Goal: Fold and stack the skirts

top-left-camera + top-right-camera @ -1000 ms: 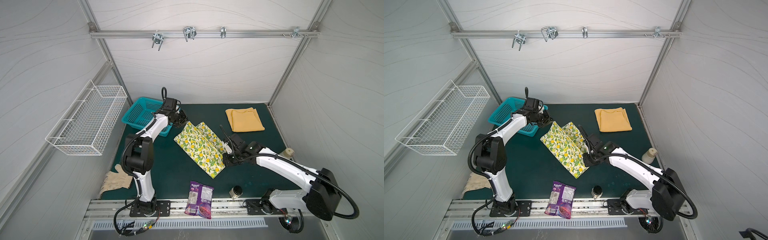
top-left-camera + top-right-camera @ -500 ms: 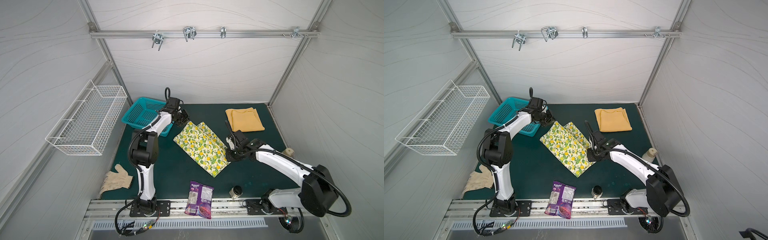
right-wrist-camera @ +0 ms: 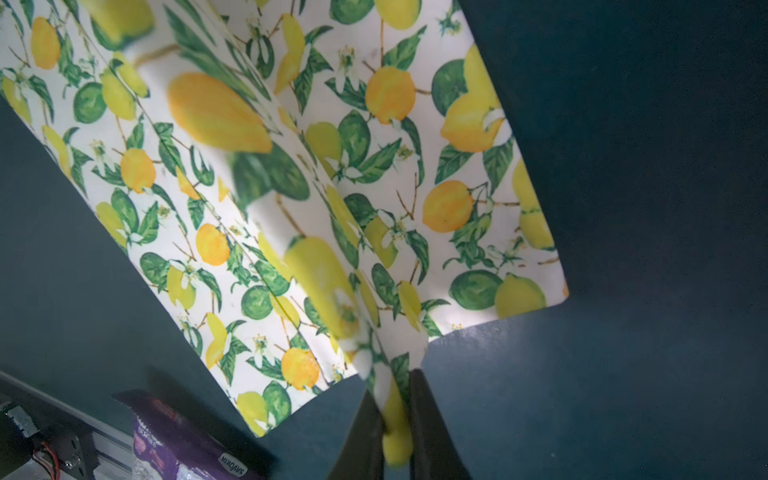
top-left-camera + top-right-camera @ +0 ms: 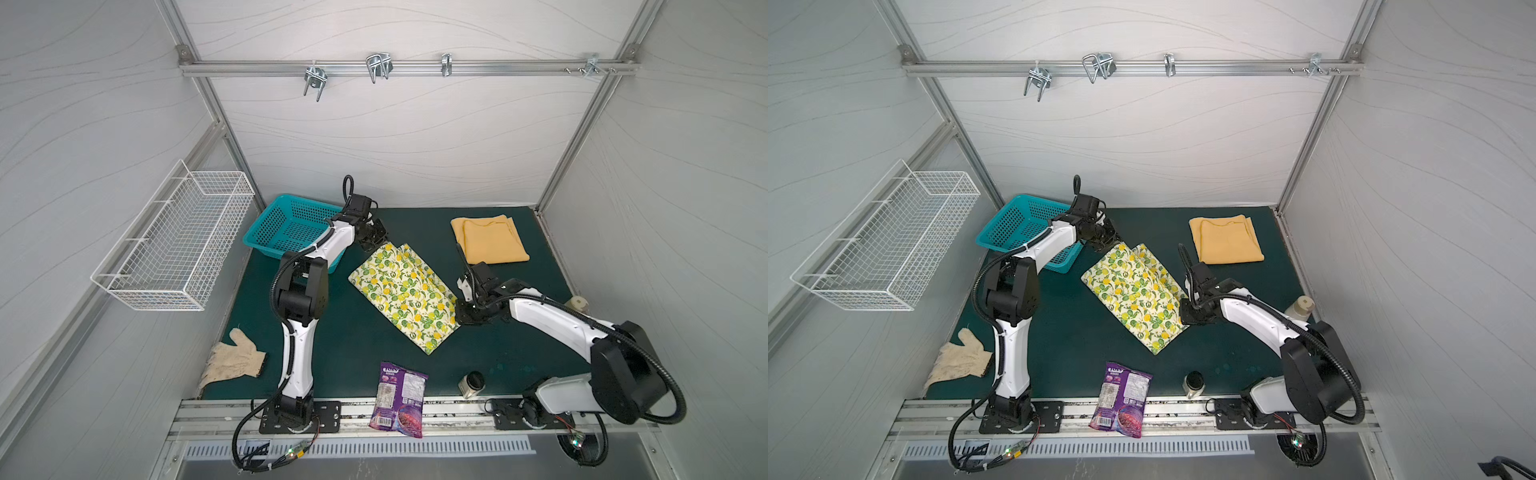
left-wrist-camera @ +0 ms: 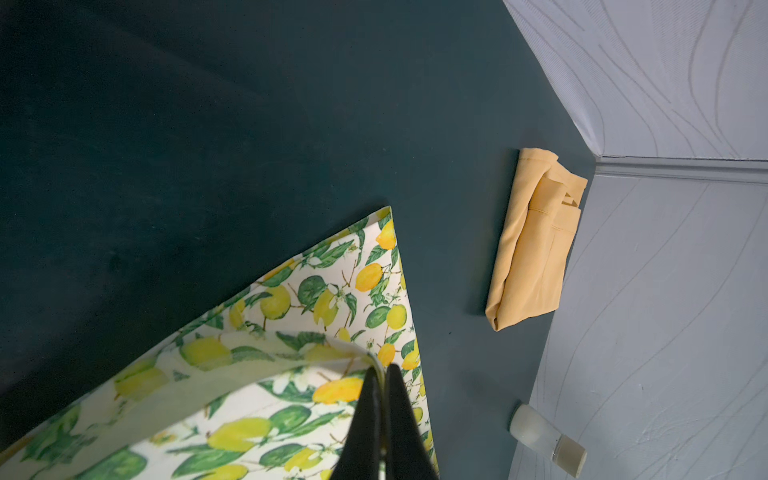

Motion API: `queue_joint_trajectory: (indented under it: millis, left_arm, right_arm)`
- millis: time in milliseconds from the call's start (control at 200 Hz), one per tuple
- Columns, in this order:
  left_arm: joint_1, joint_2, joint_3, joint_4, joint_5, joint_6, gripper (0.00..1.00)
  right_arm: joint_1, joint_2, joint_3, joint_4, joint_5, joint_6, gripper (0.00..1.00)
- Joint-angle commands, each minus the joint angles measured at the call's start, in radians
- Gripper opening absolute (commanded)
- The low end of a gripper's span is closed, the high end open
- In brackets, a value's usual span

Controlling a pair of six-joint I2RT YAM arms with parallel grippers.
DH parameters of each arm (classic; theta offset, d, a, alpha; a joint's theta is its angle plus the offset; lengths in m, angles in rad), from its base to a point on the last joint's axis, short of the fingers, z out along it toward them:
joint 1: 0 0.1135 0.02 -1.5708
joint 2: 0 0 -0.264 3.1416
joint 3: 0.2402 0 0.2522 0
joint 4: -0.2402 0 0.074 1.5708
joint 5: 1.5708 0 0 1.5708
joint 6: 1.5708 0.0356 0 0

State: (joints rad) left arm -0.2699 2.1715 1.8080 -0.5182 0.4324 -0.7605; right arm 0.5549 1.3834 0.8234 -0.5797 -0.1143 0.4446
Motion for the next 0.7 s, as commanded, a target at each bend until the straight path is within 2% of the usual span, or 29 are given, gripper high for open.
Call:
queue_joint_trajectory:
  millis: [0, 195, 420, 695]
  left_arm:
    - [-0.008, 0.041, 0.079, 0.005, -0.020, 0.012, 0.00]
    - [-0.012, 0.093, 0.119, -0.001, -0.013, 0.010, 0.00]
    - [-0.029, 0.171, 0.196, -0.029, 0.009, 0.015, 0.08]
    - [-0.049, 0.229, 0.266, -0.055, 0.026, 0.015, 0.12]
  right_arm:
    - [-0.026, 0.023, -0.007, 0.011, -0.020, -0.017, 0.14]
    - [-0.045, 0.057, -0.007, 0.023, -0.033, -0.030, 0.14]
    - [-0.062, 0.067, -0.026, 0.049, -0.044, -0.023, 0.14]
    - [-0.082, 0.064, -0.036, 0.058, -0.040, -0.022, 0.14]
